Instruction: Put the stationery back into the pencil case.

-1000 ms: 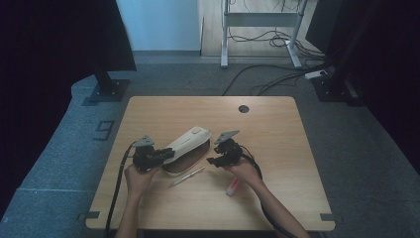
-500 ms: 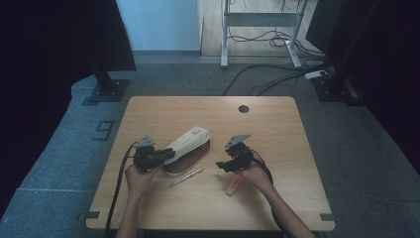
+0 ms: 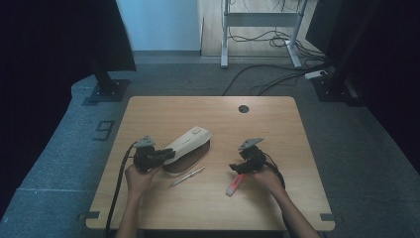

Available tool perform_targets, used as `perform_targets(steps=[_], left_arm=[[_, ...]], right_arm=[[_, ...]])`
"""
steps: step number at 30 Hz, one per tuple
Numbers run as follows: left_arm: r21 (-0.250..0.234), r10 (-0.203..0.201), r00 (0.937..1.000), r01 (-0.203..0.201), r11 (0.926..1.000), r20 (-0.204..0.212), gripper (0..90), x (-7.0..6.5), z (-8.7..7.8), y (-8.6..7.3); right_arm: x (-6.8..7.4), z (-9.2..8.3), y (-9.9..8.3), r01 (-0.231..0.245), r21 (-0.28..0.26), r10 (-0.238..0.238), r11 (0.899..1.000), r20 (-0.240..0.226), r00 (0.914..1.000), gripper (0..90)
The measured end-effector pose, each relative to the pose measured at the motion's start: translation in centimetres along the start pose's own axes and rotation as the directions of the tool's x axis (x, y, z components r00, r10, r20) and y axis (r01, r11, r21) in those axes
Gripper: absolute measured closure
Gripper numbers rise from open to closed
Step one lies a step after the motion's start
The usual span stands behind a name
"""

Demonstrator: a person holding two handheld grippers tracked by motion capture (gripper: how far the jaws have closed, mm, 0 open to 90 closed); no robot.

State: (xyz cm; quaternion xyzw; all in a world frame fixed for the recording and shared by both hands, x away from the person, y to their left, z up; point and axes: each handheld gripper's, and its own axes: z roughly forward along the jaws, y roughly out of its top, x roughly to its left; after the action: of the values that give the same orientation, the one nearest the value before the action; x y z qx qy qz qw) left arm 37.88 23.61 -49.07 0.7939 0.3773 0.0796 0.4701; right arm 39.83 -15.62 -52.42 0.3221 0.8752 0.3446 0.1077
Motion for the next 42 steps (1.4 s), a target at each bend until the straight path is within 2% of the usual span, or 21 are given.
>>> perform_targets(steps=[7,17,24,27,30,35,42], left_arm=[[0.002,0.0,1.0,0.0,1.0,0.001,77.0,0.0,0.0,0.0],[0.005,0.004,1.0,-0.004,1.0,0.001,77.0,-0.1,0.1,0.0],[0.005,0.003,1.0,-0.003,1.0,0.0,76.9,-0.2,0.2,0.0],[0.005,0.002,1.0,-0.002,1.0,0.0,76.9,-0.2,0.2,0.0],[0.006,0.003,1.0,-0.003,1.0,0.0,76.9,-0.2,0.2,0.0],[0.007,0.001,1.0,-0.001,1.0,0.002,76.9,-0.2,0.3,0.0],[0.008,0.001,1.0,-0.001,1.0,0.004,76.9,-0.1,0.3,0.0]], right_arm=[[-1.3,-0.3,-2.1,-0.037,0.022,0.036,0.999,0.022,0.9991,28.1],[-1.0,-1.7,-3.9,-0.047,0.021,0.046,0.999,0.024,0.9986,28.1],[-0.9,-3.2,-4.1,-0.049,-0.009,0.049,0.999,0.026,0.9984,28.1],[-0.3,-3.9,-4.3,-0.046,-0.02,0.046,0.999,-0.001,0.999,28.1],[0.5,-4.0,-4.7,-0.031,-0.007,0.03,1.0,-0.026,0.9992,27.2],[1.6,-3.6,-5.0,-0.007,0.001,0.008,1.0,-0.07,0.9975,25.9],[2.0,-2.9,-4.8,0.013,0.017,-0.012,1.0,-0.093,0.9956,25.2]])
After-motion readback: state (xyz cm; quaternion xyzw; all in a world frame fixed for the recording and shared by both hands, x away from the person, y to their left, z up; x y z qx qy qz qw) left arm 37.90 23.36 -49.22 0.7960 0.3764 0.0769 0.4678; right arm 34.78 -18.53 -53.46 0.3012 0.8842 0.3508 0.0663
